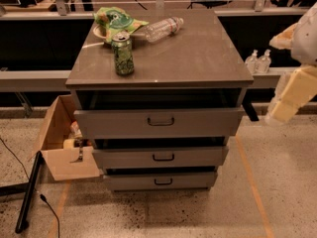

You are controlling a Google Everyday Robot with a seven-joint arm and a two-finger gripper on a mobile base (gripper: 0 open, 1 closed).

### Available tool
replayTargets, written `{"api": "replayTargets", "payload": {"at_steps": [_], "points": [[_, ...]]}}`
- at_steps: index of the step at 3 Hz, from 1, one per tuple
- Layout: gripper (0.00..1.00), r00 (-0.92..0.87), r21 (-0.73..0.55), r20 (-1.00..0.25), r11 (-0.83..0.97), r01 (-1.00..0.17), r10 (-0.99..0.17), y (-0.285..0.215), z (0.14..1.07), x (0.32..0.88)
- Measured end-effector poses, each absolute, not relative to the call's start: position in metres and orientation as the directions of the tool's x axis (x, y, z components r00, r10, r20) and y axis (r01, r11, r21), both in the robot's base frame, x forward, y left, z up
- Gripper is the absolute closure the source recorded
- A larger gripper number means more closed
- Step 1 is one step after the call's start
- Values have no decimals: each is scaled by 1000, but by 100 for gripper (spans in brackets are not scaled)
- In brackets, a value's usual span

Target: Pick green rice chip bag from paper bowl and place on counter

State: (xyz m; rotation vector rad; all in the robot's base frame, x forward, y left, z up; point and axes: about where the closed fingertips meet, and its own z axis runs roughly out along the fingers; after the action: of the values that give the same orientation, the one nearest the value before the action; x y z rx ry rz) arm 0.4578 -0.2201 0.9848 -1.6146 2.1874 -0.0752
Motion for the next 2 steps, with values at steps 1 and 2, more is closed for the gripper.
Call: {"api": "replayTargets", "payload": {"at_steps": [1,2], "points": [[0,-240,-333,-496,438,-835,-834,-223,1009,518],[0,-213,-313,-673,534,-785,-708,-205,1019,590]]}}
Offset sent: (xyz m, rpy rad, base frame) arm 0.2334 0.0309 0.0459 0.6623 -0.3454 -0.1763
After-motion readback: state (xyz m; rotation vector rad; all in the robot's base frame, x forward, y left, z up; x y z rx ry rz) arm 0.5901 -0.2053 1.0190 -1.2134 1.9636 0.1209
